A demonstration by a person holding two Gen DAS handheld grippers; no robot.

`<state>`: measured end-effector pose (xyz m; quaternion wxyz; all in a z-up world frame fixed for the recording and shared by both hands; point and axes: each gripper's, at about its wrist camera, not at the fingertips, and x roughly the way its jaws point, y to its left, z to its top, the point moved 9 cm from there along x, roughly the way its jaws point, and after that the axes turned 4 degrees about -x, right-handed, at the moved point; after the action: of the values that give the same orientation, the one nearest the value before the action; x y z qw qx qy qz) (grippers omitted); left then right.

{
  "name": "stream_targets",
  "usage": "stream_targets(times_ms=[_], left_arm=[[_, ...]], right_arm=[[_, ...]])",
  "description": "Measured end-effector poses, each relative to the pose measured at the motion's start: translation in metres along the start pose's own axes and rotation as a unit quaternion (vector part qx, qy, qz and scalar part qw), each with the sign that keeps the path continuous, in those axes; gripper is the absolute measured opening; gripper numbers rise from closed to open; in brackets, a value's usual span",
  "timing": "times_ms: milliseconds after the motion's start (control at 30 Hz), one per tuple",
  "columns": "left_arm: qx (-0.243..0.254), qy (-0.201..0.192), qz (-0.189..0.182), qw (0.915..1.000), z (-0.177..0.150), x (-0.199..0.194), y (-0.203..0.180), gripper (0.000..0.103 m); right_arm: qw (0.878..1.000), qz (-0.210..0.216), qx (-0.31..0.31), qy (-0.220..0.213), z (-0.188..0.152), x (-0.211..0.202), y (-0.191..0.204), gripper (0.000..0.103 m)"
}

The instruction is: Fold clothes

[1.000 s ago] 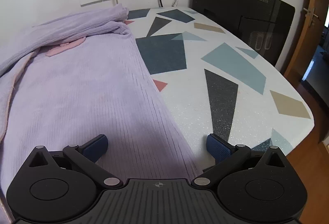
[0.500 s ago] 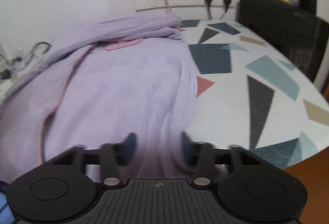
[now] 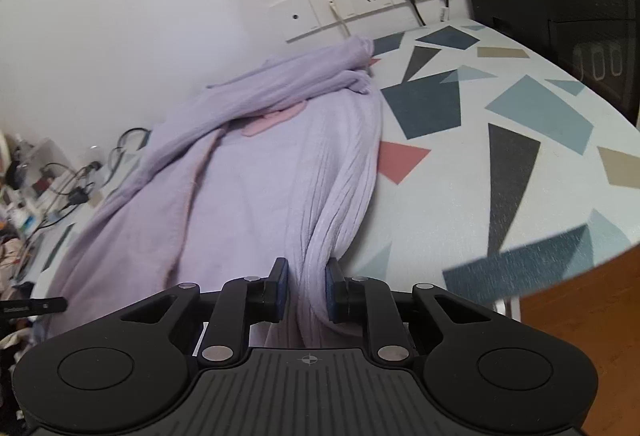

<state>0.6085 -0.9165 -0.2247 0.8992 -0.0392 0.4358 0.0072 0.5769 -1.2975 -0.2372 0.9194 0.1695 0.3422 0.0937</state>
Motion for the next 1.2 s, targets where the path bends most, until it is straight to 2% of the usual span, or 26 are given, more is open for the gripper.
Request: stream_targets(times_ms=[100,300,400,500,667,800,900,1000,1200], left_arm=[[0.001,-0.003,-0.007,1.0000,-0.014,-0.018,-0.002,0.017],[0.008,0.000,-0.036,0.9993,-0.054,-0.052,-0.015,0.016],[0.000,-0.016,-0.043,0.9990,-0.052,-0.061,-0.019,0.016],[-0.014,-0.040,-0.048,0.9979,-0.042,-0.069,-0.022,0.015],[-0.035,-0.106,-0.073,0.9910,0.019,-0.082,-0.032,0.015],[-0.067,-0.149,-0.102,0.9813,0.084,-0.091,-0.043,0.014],[-0.075,-0.187,-0.104,0.9739,0.131,-0.090,-0.050,0.013],[-0.088,-0.214,-0.091,0.9685,0.170,-0.077,-0.046,0.013],[-0.110,-0.219,-0.084,0.9659,0.228,-0.034,-0.032,0.012]], right_arm=[[1.000,0.015,-0.005,0.009,-0.014,-0.019,0.000,0.016],[0.998,0.033,0.016,0.057,-0.057,-0.053,-0.005,0.016],[0.997,0.045,0.013,0.059,-0.060,-0.061,-0.003,0.016],[0.997,0.062,0.004,0.036,-0.040,-0.068,0.001,0.016],[0.995,0.092,-0.010,-0.023,0.014,-0.080,0.009,0.016],[0.992,0.102,-0.014,-0.075,0.069,-0.079,0.010,0.016],[0.989,0.098,-0.015,-0.107,0.110,-0.070,0.012,0.016],[0.987,0.089,-0.012,-0.134,0.147,-0.059,0.011,0.016],[0.985,0.067,0.033,-0.157,0.207,-0.020,-0.001,0.015]])
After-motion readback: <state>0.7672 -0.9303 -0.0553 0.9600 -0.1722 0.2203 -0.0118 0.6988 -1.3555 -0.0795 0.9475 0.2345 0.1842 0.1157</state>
